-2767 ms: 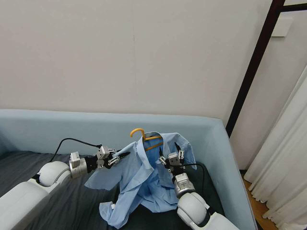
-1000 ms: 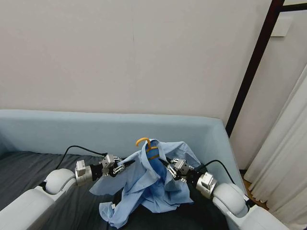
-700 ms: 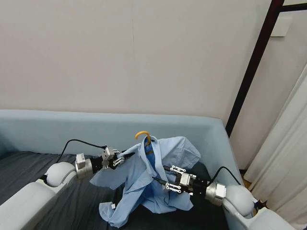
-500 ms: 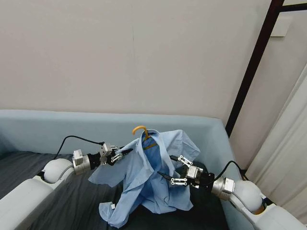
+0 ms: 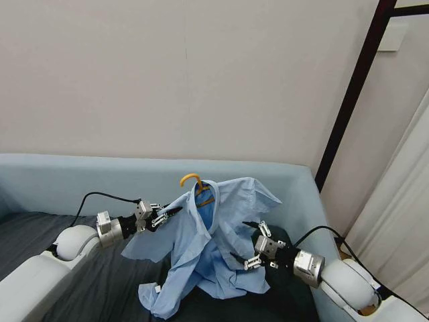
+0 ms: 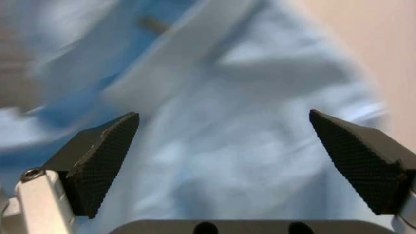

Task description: Pick up the clothes from the sofa and hang them on the clothes hanger.

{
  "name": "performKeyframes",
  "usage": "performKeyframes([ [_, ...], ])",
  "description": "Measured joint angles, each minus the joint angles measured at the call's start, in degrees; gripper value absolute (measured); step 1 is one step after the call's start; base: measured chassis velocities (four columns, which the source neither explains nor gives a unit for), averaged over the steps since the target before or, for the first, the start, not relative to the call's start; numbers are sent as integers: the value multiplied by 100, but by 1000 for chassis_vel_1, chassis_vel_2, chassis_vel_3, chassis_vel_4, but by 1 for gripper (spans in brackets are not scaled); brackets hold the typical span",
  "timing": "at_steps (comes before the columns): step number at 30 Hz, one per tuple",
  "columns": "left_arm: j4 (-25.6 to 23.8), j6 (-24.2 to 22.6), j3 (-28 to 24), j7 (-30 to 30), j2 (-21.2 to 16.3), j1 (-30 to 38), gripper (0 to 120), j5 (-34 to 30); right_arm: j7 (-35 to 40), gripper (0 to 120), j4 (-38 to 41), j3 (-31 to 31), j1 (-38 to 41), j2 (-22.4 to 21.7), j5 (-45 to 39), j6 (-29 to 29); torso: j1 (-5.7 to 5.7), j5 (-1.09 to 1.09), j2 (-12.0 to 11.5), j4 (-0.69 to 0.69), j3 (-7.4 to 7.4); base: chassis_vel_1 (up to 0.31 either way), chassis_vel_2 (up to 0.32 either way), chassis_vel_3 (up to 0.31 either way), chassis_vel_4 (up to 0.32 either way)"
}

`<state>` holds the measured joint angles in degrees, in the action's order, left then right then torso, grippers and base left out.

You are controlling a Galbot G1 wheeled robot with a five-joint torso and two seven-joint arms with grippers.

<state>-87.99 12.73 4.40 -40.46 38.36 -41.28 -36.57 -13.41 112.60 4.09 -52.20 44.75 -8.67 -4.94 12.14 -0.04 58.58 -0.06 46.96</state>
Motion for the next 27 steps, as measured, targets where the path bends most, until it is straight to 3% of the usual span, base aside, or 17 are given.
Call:
performKeyframes([
  [4,56,37,-52,-329,-37,92,7,35,217,100,3,56,249,-166,-140,191,0,-1,0,0,0,0,0,0,0],
  [8,369,171,-251,-1401,-42,537,7,239,-411,100,-59,79,402,-481,-455,508,0,0,0,-3,0,0,0,0,0],
  [13,601,218,-599,-2253,-14,1022,7,362,-1025,100,-123,33,416,-626,-819,446,0,2,0,-3,0,0,0,0,0],
  [20,805,285,-1034,-2617,254,1559,7,577,-1975,99,-437,14,470,-807,-1027,318,0,0,0,-4,1,0,0,0,0],
  [27,920,395,-1158,-2677,409,1810,7,776,-3114,73,-903,67,790,-889,-1051,323,0,1,-1,0,1,0,0,0,0],
])
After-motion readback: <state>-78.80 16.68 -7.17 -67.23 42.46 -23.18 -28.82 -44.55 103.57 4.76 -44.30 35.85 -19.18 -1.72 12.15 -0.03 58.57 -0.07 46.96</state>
